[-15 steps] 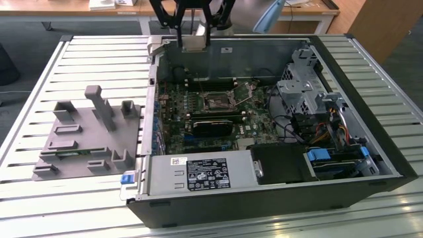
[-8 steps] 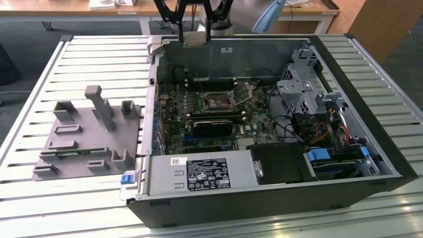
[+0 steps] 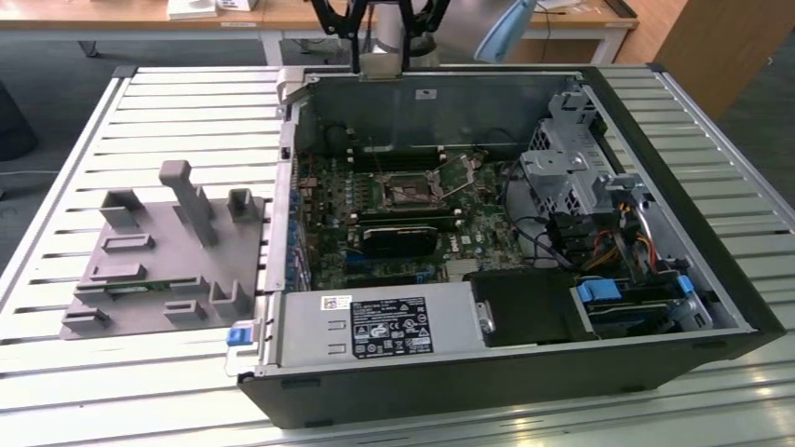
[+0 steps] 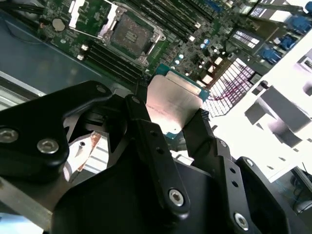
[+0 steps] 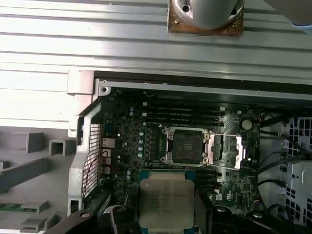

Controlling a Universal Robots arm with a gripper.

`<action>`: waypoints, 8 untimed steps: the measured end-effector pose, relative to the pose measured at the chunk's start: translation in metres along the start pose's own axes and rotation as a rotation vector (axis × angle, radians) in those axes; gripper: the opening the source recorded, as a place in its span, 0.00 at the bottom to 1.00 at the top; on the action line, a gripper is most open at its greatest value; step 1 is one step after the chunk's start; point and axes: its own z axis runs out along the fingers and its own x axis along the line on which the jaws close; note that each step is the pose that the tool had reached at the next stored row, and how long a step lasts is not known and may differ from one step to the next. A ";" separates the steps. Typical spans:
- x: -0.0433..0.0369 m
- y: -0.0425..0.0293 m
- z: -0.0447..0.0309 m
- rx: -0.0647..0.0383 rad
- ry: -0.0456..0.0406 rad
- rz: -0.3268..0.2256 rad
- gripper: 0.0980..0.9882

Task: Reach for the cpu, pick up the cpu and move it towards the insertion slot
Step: 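Pick up the cpu and move it towards the insertion slot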

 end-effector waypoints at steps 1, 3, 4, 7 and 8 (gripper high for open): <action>-0.0030 0.0014 0.0003 0.000 -0.0001 0.000 0.50; -0.0090 0.0049 0.0009 0.000 0.0000 0.000 0.50; -0.0120 0.0063 0.0013 0.000 0.0000 0.000 0.50; -0.0198 0.0088 0.0021 0.000 0.0000 0.000 0.50; -0.0223 0.0093 0.0023 0.000 0.0000 0.000 0.50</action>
